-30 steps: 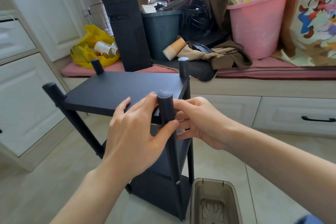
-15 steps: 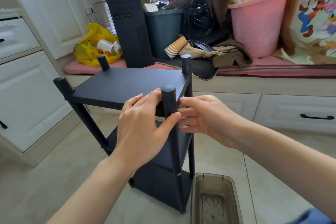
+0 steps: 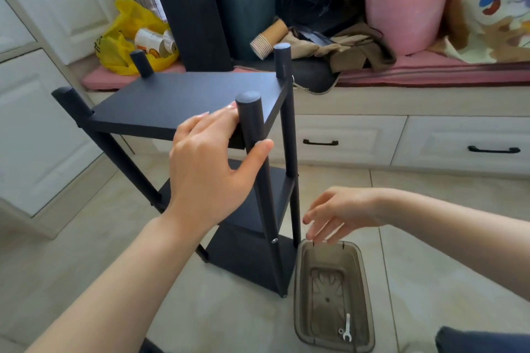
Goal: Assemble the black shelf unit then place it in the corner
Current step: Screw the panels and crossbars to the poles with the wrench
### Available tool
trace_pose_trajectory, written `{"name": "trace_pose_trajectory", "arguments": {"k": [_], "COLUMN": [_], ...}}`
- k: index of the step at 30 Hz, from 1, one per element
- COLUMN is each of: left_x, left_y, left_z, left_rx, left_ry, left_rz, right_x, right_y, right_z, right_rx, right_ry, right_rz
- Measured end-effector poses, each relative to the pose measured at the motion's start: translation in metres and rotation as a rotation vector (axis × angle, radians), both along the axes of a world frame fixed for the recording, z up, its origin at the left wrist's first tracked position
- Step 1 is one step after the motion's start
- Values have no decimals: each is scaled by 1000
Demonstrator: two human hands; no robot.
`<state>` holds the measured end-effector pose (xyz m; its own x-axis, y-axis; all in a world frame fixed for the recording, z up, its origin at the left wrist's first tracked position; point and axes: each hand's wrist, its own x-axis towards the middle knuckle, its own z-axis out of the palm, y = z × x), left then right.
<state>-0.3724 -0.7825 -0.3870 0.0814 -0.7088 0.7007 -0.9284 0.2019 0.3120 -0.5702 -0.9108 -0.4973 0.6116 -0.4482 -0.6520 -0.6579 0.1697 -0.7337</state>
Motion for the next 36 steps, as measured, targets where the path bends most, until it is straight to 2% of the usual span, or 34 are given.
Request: {"name": "trace_pose_trajectory", "arguments": {"k": [8,11,16,18,26,30,36], "left_x": [0,0,0,0,0,1,1], "left_y": [-3,-6,-8,-10,-11,-10,-11], "left_z": [-8,-11,-16,-17,-19,-19,-20], "left_rx": [-40,-63,-105,-109,-130,-132,-129], "left_ry": [-18,-28,-31,-26,-21,-20,-24], "left_rz": [-16,-12,-17,-25,-28,-29,-21], "right_x": [3,5,4,3,3,-1,-7], "right_y": [1,7,38,53,71,80,89], "right_z": [-137,-179,-240,-262,-292,-297,-306], "right_rx": [-14,-31,-348,-393,-528,-621,-772], "right_ry": [329,447,604,600,578,645,686], "right_rz": [94,191,506,575,557,744,819]}}
